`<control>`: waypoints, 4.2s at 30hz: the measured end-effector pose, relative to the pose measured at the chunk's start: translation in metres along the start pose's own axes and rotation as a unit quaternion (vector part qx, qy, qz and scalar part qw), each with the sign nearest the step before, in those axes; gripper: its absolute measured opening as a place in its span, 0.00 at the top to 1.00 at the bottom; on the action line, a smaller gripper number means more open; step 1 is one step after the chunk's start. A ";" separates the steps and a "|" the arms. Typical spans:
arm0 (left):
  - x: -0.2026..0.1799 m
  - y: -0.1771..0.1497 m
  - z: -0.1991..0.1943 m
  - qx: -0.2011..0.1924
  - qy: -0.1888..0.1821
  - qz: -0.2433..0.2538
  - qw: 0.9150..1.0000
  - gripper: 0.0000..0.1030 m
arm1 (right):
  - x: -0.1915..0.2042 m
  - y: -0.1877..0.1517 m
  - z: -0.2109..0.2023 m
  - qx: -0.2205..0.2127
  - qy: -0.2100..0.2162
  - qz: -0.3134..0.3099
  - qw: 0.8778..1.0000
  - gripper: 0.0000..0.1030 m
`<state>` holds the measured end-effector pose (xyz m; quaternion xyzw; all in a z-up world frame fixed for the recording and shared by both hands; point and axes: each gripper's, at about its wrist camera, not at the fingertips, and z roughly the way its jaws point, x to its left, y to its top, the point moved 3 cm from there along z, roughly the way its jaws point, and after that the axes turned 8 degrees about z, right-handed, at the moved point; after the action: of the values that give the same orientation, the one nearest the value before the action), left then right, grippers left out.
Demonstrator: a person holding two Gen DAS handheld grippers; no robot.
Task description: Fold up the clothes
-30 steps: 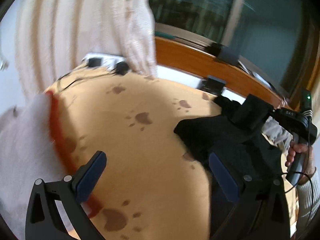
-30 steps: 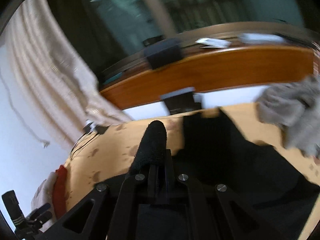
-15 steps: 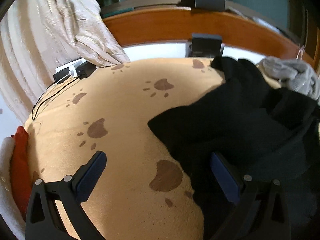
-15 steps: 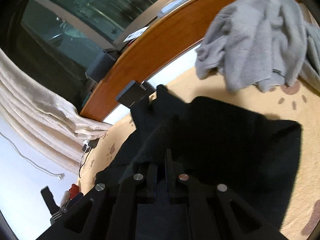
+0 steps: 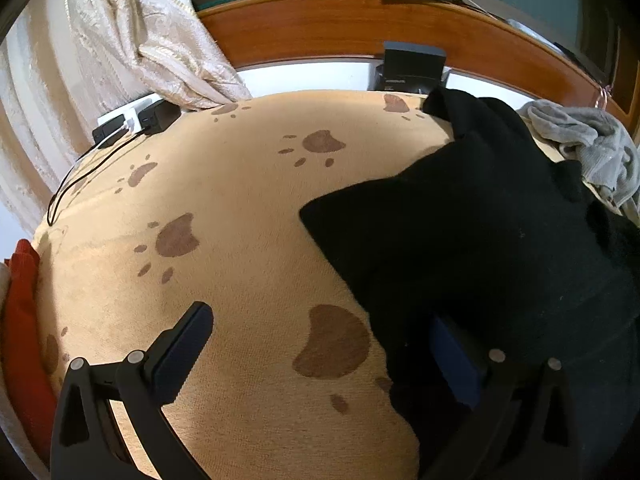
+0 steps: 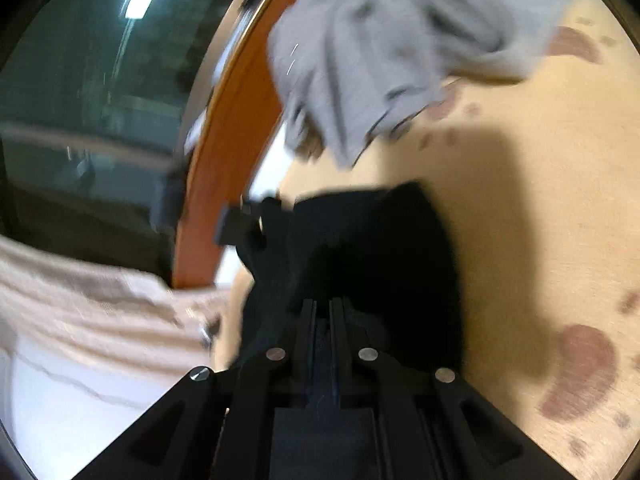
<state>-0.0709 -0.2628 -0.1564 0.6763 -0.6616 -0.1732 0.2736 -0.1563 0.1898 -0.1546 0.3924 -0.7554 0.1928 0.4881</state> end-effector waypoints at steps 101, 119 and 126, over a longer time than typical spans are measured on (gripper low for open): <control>0.019 -0.007 0.009 0.002 -0.048 -0.026 0.998 0.00 | 0.069 -0.008 -0.001 -0.020 -0.139 -0.316 0.938 0.37; 0.017 -0.008 -0.006 -0.001 -0.011 0.037 0.999 0.00 | 0.051 -0.043 0.060 -0.033 -0.302 -0.458 0.836 0.28; 0.039 -0.021 -0.028 -0.008 0.036 0.054 0.998 0.00 | 0.059 -0.050 0.047 -0.044 -0.327 -0.467 0.820 0.27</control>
<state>-0.0351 -0.2983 -0.1419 0.6435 -0.6854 -0.1392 0.3110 -0.1578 0.1030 -0.1278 0.7162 -0.6045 -0.2314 0.2610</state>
